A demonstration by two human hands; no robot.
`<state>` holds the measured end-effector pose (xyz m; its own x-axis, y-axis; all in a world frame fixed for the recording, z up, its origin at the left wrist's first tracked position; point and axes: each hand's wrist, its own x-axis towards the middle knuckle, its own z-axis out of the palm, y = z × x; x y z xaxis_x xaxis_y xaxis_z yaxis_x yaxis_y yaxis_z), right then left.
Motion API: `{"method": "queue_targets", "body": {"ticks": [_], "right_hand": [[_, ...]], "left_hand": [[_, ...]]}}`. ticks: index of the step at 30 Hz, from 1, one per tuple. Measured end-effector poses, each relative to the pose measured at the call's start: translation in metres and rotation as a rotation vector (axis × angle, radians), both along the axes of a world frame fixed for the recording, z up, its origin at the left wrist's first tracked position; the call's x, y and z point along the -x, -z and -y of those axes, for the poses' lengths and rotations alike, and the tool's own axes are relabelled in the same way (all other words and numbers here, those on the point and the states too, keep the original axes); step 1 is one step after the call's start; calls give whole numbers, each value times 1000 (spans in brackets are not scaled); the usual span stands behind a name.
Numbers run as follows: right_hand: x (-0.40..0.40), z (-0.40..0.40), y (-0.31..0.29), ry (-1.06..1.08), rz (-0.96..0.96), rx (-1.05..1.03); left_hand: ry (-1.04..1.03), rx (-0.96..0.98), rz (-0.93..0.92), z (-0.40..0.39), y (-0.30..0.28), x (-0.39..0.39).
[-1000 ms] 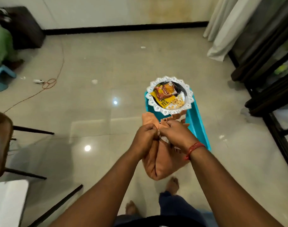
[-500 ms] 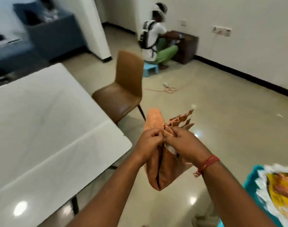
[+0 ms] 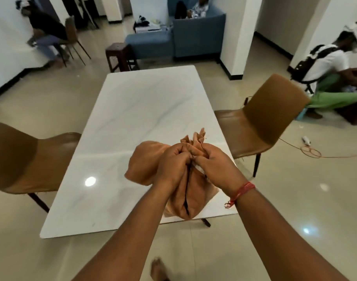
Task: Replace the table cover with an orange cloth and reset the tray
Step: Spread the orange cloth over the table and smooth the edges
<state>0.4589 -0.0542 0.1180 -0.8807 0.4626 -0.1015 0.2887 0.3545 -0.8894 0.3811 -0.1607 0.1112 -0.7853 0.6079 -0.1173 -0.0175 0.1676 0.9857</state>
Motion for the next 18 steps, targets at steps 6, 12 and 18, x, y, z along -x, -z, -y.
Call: {"method": "queue_targets", "body": {"ticks": [6,12,18], "right_hand": [[122,17,0,42,-233,76],[161,-28,73,338,-21,136],[151,-55,170,120,662,-63]], "left_hand": [[-224,23,-159,36,5,123],[-482,453,-182,89,78,220],[-340,813,-23,123,170,212]]}}
